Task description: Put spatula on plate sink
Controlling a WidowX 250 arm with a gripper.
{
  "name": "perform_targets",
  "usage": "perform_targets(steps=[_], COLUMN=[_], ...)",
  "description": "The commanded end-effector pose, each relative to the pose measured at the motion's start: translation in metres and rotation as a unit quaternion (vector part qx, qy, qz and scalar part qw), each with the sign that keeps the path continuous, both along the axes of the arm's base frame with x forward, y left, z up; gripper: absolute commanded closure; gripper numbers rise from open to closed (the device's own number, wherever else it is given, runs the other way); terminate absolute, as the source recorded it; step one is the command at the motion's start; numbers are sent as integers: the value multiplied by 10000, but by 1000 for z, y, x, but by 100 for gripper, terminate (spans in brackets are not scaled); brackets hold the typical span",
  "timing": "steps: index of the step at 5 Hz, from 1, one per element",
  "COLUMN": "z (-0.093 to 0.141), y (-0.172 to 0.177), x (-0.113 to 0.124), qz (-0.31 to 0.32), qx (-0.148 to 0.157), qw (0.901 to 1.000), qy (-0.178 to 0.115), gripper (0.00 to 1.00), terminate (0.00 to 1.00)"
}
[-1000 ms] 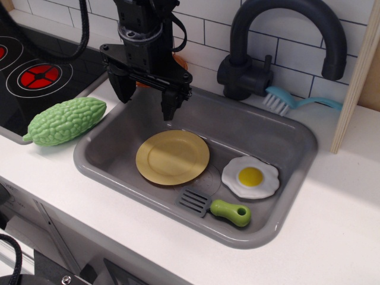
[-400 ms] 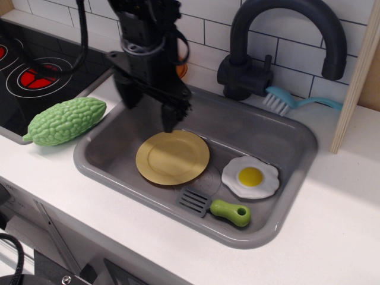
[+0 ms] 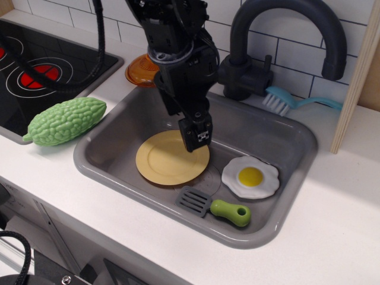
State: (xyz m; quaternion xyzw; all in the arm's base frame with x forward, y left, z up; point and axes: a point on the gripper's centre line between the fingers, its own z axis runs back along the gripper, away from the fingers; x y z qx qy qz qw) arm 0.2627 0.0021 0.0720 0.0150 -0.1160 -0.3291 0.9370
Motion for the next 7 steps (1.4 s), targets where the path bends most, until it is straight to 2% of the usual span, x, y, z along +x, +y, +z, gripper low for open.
perform_targets(steps=[1,2,3,4,7], z=[-17,-33,-47,-59,-73], y=[-25,-37,-45,-50,-58], x=[-13,-17,-23,-24,-31], qz=[-2067,-2291,-2494,-2516,-2769], qx=[106,161,236,226,232], qw=[9783,9730,9677,9665,9589], qy=[61,243,286,451,579], gripper=[0,0,0,0,0], terminate=[0,0,0,0,0])
